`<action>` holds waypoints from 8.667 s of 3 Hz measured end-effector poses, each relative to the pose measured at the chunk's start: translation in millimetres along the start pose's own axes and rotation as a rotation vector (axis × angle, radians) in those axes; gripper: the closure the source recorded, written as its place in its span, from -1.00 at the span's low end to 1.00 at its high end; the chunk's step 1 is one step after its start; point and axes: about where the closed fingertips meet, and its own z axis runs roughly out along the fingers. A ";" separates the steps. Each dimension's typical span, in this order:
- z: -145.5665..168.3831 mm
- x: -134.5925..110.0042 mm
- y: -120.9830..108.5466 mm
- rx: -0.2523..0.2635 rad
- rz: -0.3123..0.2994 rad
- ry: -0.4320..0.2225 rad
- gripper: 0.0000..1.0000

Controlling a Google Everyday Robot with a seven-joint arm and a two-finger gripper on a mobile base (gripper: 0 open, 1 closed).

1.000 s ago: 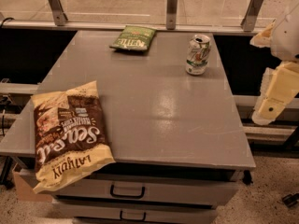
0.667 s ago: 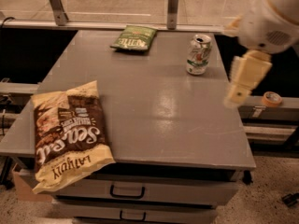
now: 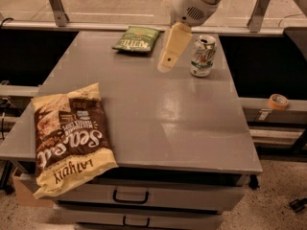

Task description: Pick green jalapeno chip bag

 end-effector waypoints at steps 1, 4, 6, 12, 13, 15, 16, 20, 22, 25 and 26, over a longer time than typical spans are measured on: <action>0.1 0.1 0.1 0.000 0.000 0.000 -1.00; 118.8 -33.2 -69.5 0.038 0.173 -0.121 -1.00; 203.4 -14.4 -124.9 0.092 0.434 -0.119 -1.00; 189.6 -24.3 -158.4 0.219 0.536 -0.214 0.76; 176.3 -66.0 -124.3 0.187 0.396 -0.266 1.00; 193.8 -57.1 -129.4 0.198 0.423 -0.267 0.19; 210.2 -34.6 -144.6 0.215 0.474 -0.253 -0.27; 244.2 26.9 -173.6 0.254 0.598 -0.180 -1.00; 251.7 39.9 -176.1 0.260 0.643 -0.167 -0.19; 216.5 2.3 -178.1 0.286 0.573 -0.254 1.00; 168.3 -45.6 -174.7 0.298 0.482 -0.381 1.00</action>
Offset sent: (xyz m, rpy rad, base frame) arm 0.0332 0.0243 -0.0131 0.0792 -0.0074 -0.0730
